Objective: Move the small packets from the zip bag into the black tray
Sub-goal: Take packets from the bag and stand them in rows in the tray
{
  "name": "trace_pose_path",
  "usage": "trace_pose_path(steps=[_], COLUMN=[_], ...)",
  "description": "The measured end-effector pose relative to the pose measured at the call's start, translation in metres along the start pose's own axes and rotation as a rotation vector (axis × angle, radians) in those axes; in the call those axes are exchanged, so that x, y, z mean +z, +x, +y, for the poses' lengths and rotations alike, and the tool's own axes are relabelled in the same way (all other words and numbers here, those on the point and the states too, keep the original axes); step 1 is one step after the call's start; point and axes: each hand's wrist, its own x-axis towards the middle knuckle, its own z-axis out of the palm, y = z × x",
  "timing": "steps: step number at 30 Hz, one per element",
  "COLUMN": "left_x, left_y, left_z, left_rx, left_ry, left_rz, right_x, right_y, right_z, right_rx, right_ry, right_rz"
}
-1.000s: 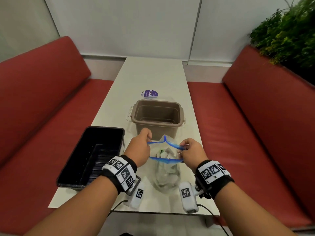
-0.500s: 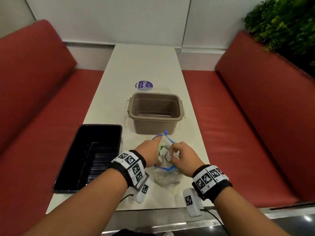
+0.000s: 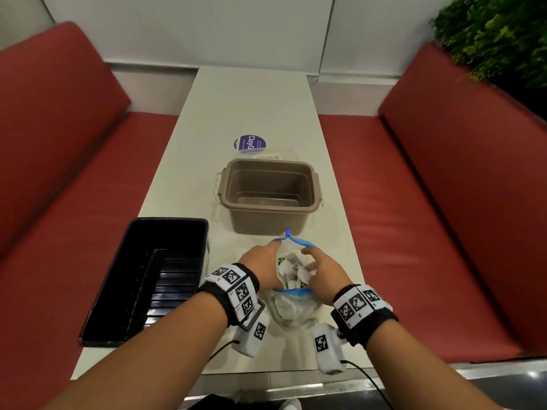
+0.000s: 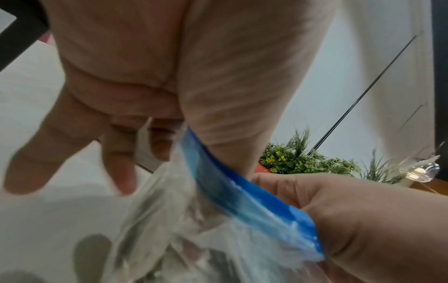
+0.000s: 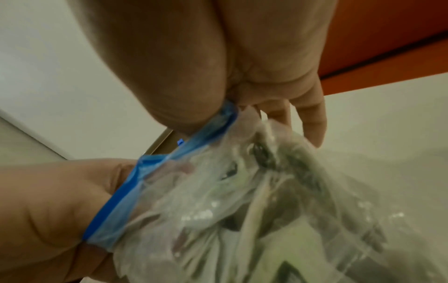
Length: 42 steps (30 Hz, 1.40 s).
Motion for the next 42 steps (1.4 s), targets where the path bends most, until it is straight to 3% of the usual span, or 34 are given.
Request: trace_pose_path(steps=[5, 8, 12, 14, 18, 20, 23, 29, 37, 42], left_x=[0.001, -0.008, -0.011, -0.004, 0.01, 0.013, 0.014, 0.022, 0.05, 0.03], left_y=[0.002, 0.006, 0.01, 0.011, 0.009, 0.004, -0.007, -0.011, -0.016, -0.029], left_z=[0.004, 0.0, -0.008, -0.011, -0.019, -0.02, -0.016, -0.02, -0.022, -0.017], left_rx=[0.027, 0.118, 0.005, -0.052, -0.119, -0.152, -0.202, -0.026, -0.163, -0.178], left_ry=[-0.136, -0.192, -0.244, -0.295, -0.453, -0.508, -0.604, -0.613, -0.331, -0.152], left_rz=[-0.11, -0.017, 0.025, 0.023, 0.02, -0.089, -0.249, -0.093, 0.108, 0.171], right_x=[-0.003, -0.01, -0.009, -0.005, -0.003, -0.006, -0.006, -0.005, 0.005, -0.001], right_y=[0.011, 0.015, 0.017, 0.019, 0.015, 0.01, 0.004, 0.01, 0.011, 0.015], right_z=[0.007, 0.014, 0.029, 0.038, 0.046, 0.042, 0.034, 0.04, 0.053, 0.049], right_rx=[-0.058, -0.107, -0.084, -0.059, -0.051, 0.002, 0.085, -0.162, -0.243, -0.262], right_ry=[0.187, 0.37, 0.539, 0.542, 0.255, 0.257, 0.454, 0.399, 0.21, 0.041], right_rz=[0.005, 0.057, 0.082, 0.042, -0.073, -0.204, -0.336, -0.201, -0.196, -0.139])
